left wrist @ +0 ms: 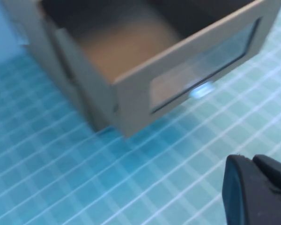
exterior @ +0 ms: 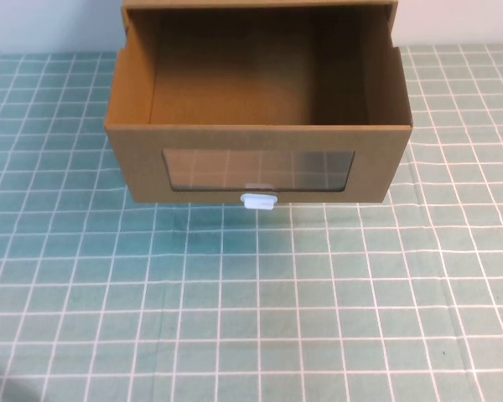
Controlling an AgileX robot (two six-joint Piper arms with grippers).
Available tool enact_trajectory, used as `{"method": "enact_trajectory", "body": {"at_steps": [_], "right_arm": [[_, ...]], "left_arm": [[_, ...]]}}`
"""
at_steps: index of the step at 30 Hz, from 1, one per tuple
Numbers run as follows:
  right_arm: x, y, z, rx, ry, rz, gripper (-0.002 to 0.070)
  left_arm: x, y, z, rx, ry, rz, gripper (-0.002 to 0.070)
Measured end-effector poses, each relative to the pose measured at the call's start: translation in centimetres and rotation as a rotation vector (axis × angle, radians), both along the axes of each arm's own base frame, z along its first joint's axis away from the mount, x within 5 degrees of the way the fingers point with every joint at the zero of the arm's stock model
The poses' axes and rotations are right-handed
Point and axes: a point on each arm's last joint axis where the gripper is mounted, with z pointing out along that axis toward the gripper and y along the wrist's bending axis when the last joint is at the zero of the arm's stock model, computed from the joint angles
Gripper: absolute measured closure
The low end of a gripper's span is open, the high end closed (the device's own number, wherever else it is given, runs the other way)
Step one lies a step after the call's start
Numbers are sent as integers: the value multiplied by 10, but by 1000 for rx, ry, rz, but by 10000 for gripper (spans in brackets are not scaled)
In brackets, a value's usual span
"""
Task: Open the shoe box
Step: 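Pull the top drawer of the cardboard box fully open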
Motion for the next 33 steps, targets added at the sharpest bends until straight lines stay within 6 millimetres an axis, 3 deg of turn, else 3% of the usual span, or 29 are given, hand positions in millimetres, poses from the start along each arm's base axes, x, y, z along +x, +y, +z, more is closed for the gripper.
{"method": "enact_trajectory", "body": {"at_steps": [5,9,33], "right_arm": [[-9,-19,-6,34,-24,-6,689],[-11,-24,-6,36,-17,-24,689],[-11,-25,-7,30,-9,-35,689]], "left_arm": [[-30,14,-46,20,-135,74,679],[-39,18,-65,2,-212,101,679],[-39,19,-72,5,-227,113,679]]}}
